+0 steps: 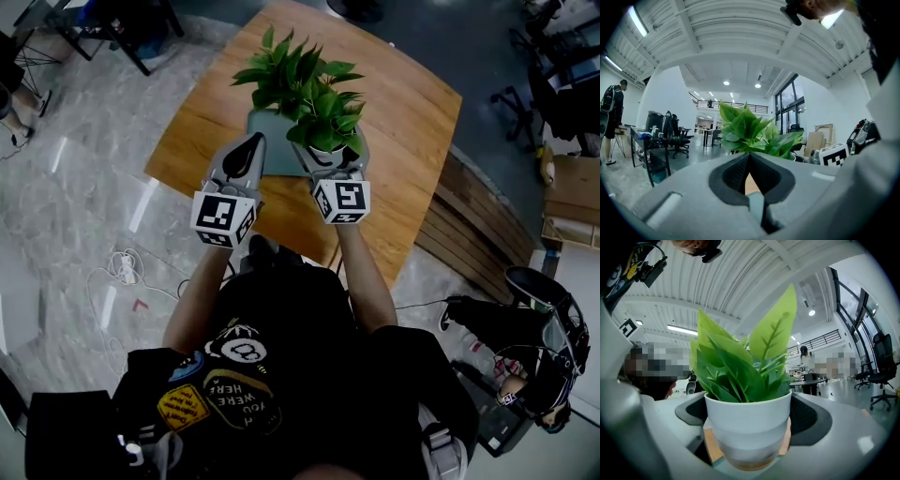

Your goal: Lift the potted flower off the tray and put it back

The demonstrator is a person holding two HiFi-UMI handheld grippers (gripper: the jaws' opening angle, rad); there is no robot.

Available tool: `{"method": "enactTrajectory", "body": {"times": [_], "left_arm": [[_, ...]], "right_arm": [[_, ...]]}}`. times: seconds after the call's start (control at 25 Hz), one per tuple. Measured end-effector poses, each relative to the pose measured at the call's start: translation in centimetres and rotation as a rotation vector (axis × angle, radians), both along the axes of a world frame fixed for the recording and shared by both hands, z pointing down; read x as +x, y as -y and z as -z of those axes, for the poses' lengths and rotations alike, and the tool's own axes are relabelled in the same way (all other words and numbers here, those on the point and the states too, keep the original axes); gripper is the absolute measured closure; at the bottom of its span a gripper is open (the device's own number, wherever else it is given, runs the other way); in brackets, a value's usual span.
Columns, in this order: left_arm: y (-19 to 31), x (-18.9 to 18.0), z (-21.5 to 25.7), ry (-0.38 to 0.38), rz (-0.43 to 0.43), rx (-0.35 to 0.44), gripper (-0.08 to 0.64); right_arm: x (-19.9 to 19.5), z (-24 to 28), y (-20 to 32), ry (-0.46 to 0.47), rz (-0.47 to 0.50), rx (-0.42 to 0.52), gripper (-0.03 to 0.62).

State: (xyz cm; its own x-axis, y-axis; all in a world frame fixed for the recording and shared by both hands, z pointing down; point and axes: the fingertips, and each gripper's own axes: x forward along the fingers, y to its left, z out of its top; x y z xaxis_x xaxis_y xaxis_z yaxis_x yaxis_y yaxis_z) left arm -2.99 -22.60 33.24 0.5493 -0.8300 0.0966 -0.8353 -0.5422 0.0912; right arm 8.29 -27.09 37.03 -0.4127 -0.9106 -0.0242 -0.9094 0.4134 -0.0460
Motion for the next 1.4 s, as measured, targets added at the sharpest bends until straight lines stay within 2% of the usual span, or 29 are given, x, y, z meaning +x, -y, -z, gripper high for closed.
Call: {"method": "enactTrajectory", "body": {"times": [0.28,0.6,1.04,1.32,1.4], "left_arm": [[0.0,-0.1,-4.6,0.023,-0.008,-0.02,0.56],[1.6,-1.8,-9.7,0.019,0.002,-0.03,0.56],[3.4,-4.4,-17.3,0.018,0.018,-0.031,0.56],[4.9,-5.2,-18.6,-0.004,0.05,-0.011,0.56],[5.0,-5.6,-19.1,-0.007,0.054,-0.018,0.56]], "right_arm": [[-0.5,-6.2,0.5,-0.019,0.0,-0.038,0.071],[-3.0,-13.7,2.8,-0.035,0.039,-0.054,0.071],[-5.7,-24.0,8.8,-0.083,0.03,-0.098,0.071],[-5.8,-26.5,9.7,-0.077,0.052,-0.128,0.071],[-6.1,-27.2,9.6,-0.076,0.054,-0.163,0.071]]}}
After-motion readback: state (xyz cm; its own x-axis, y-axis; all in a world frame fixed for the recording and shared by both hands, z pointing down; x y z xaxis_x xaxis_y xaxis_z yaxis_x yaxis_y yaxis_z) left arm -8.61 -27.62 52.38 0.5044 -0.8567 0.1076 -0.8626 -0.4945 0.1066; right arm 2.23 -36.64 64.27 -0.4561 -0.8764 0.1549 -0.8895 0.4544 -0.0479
